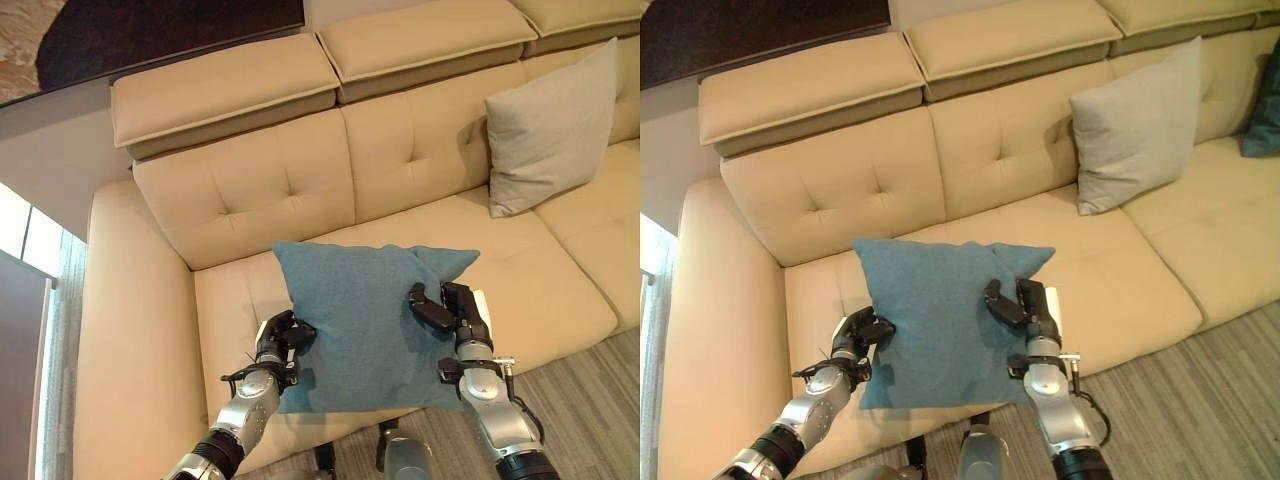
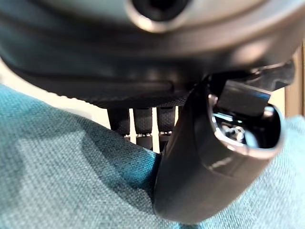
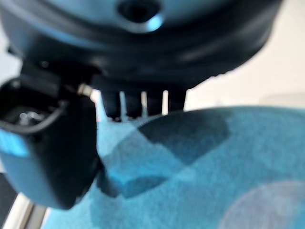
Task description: Pick up all the scattered cushions and arrange them neatly on the sofa.
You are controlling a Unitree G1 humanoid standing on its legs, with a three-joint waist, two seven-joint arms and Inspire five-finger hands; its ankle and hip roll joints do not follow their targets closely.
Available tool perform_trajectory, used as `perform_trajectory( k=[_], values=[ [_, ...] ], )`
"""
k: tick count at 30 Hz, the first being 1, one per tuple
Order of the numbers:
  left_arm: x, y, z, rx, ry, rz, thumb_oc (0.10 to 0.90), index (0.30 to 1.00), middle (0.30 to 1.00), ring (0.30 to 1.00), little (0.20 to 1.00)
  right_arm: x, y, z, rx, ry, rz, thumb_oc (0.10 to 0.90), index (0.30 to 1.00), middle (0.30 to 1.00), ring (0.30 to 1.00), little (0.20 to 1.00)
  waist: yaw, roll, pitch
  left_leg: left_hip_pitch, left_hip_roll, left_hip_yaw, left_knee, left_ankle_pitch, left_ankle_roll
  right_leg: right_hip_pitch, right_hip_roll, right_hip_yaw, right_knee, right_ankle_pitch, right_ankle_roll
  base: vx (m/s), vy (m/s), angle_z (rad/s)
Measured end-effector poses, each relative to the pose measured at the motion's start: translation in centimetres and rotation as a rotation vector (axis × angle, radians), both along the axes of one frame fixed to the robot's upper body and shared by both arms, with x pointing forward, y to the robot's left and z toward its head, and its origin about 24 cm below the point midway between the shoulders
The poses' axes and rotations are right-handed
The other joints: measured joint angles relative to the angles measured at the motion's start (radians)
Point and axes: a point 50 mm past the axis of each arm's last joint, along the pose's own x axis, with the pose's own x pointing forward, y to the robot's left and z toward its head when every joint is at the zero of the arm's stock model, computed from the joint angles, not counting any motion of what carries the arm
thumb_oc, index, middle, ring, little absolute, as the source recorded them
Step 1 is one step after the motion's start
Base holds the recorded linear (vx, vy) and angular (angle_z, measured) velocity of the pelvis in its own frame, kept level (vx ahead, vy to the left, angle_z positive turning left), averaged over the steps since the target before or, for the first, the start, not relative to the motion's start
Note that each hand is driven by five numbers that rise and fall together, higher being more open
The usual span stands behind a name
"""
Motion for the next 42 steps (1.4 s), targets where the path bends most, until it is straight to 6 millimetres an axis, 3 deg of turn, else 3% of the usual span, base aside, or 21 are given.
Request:
perform_trajectory(
  k=[2,3,4,5,6,7,9,10,14,19,22,25,28,31,35,38,40,41,42],
  values=[
    [0.0,0.2,-0.1,0.009,0.005,0.002,0.4,0.3,0.3,0.3,0.3,0.1,0.1,0.1,0.001,-0.004,0.004,0.4,0.3,0.3,0.3,0.3,0.033,0.0,0.0,-0.012,0.007,-0.001,0.042,-0.011,-0.019,0.058,-0.08,0.045,-0.032,0.0,0.024,0.0,-0.367,-0.18],
    [0.0,0.3,-0.2,0.01,0.006,0.006,0.4,0.3,0.3,0.3,0.3,0.1,0.2,0.1,0.001,-0.002,0.011,0.4,0.3,0.3,0.3,0.3,0.039,0.002,-0.001,-0.014,0.015,-0.01,0.051,-0.013,-0.022,0.114,-0.104,0.053,-0.128,0.006,0.033,0.02,-0.408,0.03],
    [0.0,0.6,-0.1,0.01,0.004,0.017,0.4,0.3,0.3,0.3,0.3,0.1,0.5,0.0,0.0,0.0,0.021,0.4,0.3,0.3,0.3,0.3,0.044,-0.003,-0.003,-0.015,0.023,-0.023,0.05,-0.013,-0.027,0.175,-0.104,0.06,-0.244,0.044,0.04,0.03,-0.431,0.18],
    [0.2,1.2,0.1,-0.008,-0.001,0.045,0.4,0.3,0.3,0.3,0.3,0.1,0.6,0.0,-0.002,0.004,0.031,0.4,0.3,0.3,0.3,0.3,0.056,-0.021,-0.004,-0.015,0.026,-0.034,0.052,-0.021,-0.07,0.209,-0.098,0.039,-0.309,0.082,0.041,0.03,-0.34,0.19],
    [0.2,1.5,0.3,-0.018,-0.007,0.059,0.4,0.3,0.3,0.3,0.3,-0.1,0.7,-0.1,0.002,0.005,0.033,0.4,0.3,0.3,0.3,0.3,0.068,-0.041,-0.007,-0.018,0.028,-0.033,0.055,-0.028,-0.088,0.222,-0.087,0.03,-0.334,0.117,0.044,0.02,-0.211,-0.07],
    [0.1,2.4,0.5,-0.023,-0.025,0.091,0.4,0.3,0.3,0.3,0.3,0.1,1.1,0.0,-0.005,0.006,0.07,0.4,0.3,0.3,0.3,0.3,0.089,-0.067,-0.012,-0.025,0.035,-0.027,0.055,-0.034,-0.122,0.228,-0.071,-0.014,-0.359,0.079,0.051,0.02,-0.16,-0.16],
    [-0.2,2.3,0.5,-0.044,-0.024,0.104,0.4,0.3,0.3,0.3,0.3,0.3,0.5,0.4,-0.044,0.011,0.091,0.4,0.3,0.3,0.3,0.3,0.079,-0.025,-0.032,-0.06,0.089,-0.029,0.054,-0.011,-0.151,0.219,-0.004,-0.019,-0.389,0.079,0.039,0.03,-0.25,-0.01],
    [-0.4,2.2,0.4,-0.05,-0.023,0.103,0.4,0.3,0.3,0.3,0.3,0.3,0.2,0.4,-0.055,0.017,0.09,0.4,0.3,0.3,0.3,0.3,0.076,-0.017,-0.036,-0.057,0.105,-0.031,0.046,0.001,-0.164,0.222,0.014,-0.02,-0.395,0.077,0.027,0.04,-0.252,0.08],
    [-0.6,0.1,0.9,-0.112,-0.04,0.071,0.4,0.3,0.3,0.3,0.3,0.7,-2.0,1.9,-0.171,-0.007,0.073,0.4,0.3,0.3,0.3,0.3,0.034,-0.004,-0.044,-0.034,0.175,-0.053,-0.005,0.038,-0.204,0.245,0.089,-0.045,-0.415,0.076,-0.009,0.03,-0.131,0.1],
    [1.3,0.1,2.5,-0.088,-0.093,0.062,0.4,0.3,0.3,0.3,0.3,2.9,-2.2,4.8,-0.28,-0.075,0.116,0.4,0.3,0.3,0.3,0.3,0.004,0.002,-0.048,-0.039,0.189,-0.062,-0.019,0.045,-0.215,0.232,0.104,-0.045,-0.415,0.083,-0.021,0.05,-0.011,0.01],
    [3.6,1.5,5.0,-0.025,-0.185,0.069,0.4,0.3,0.3,0.3,0.3,5.0,-1.2,7.4,-0.361,-0.15,0.162,0.4,0.3,0.3,0.3,0.3,0.009,0.02,-0.056,-0.056,0.187,-0.076,-0.018,0.047,-0.218,0.218,0.103,-0.047,-0.415,0.088,-0.025,-0.07,0.077,0.07],
    [5.6,3.3,7.4,0.051,-0.264,0.107,0.4,0.3,0.3,0.3,0.3,7.9,0.9,10.5,-0.418,-0.232,0.211,0.4,0.3,0.3,0.3,0.3,0.018,0.065,-0.076,-0.132,0.181,-0.078,-0.017,0.062,-0.214,0.142,0.097,-0.046,-0.415,0.108,-0.024,-0.2,0.116,0.01],
    [9.3,3.7,11.7,0.131,-0.365,0.115,0.4,0.3,0.3,0.3,0.3,11.1,1.7,15.2,-0.384,-0.312,0.189,0.4,0.3,0.3,0.3,0.3,0.055,0.116,-0.066,-0.255,0.169,-0.085,-0.018,0.102,-0.204,0.025,0.087,-0.047,-0.415,0.144,-0.025,-0.12,0.11,0.07],
    [11.4,4.2,15.2,0.166,-0.436,0.128,0.4,0.3,0.3,0.3,0.3,12.4,2.2,18.7,-0.366,-0.369,0.174,0.4,0.3,0.3,0.3,0.3,0.073,0.129,-0.057,-0.323,0.157,-0.083,-0.018,0.119,-0.197,-0.042,0.072,-0.045,-0.415,0.158,-0.019,-0.01,0.112,0.05],
    [13.7,4.8,21.5,0.191,-0.566,0.163,0.4,0.3,0.3,0.3,0.3,13.1,3.5,23.9,-0.321,-0.511,0.132,0.4,0.3,0.3,0.3,0.3,0.08,0.125,-0.01,-0.362,0.139,-0.081,-0.019,0.121,-0.194,-0.079,0.051,-0.047,-0.415,0.163,-0.017,0.02,0.108,0.05],
    [13.8,4.9,23.9,0.188,-0.651,0.166,0.4,0.3,0.3,0.3,0.3,13.0,3.6,26.0,-0.312,-0.574,0.11,0.4,0.3,0.3,0.3,0.3,0.087,0.11,0.018,-0.372,0.138,-0.081,-0.018,0.121,-0.194,-0.089,0.05,-0.047,-0.414,0.164,-0.019,0.07,0.086,0.0],
    [13.4,4.1,24.5,0.17,-0.688,0.147,0.4,0.3,0.3,0.3,0.3,12.8,3.1,26.2,-0.323,-0.584,0.088,0.4,0.3,0.3,0.3,0.3,0.092,0.07,0.045,-0.397,0.122,-0.081,0.06,0.11,-0.2,-0.07,0.037,-0.047,-0.414,0.167,-0.023,0.11,0.124,0.18],
    [13.2,3.4,24.9,0.151,-0.71,0.136,0.4,0.3,0.3,0.3,0.3,12.8,2.8,26.3,-0.321,-0.592,0.07,0.4,0.3,0.3,0.3,0.3,0.088,0.028,0.072,-0.475,0.086,-0.082,0.191,0.048,-0.18,-0.058,0.015,-0.046,-0.404,0.173,-0.03,0.08,0.129,0.32],
    [12.9,2.9,24.8,0.14,-0.721,0.123,0.4,0.3,0.3,0.3,0.3,12.7,2.5,26.5,-0.323,-0.594,0.057,0.4,0.3,0.3,0.3,0.3,0.09,0.014,0.081,-0.473,0.062,-0.091,0.131,0.046,-0.153,-0.05,0.001,-0.045,-0.4,0.172,-0.03,0.1,0.113,0.21]
  ],
)
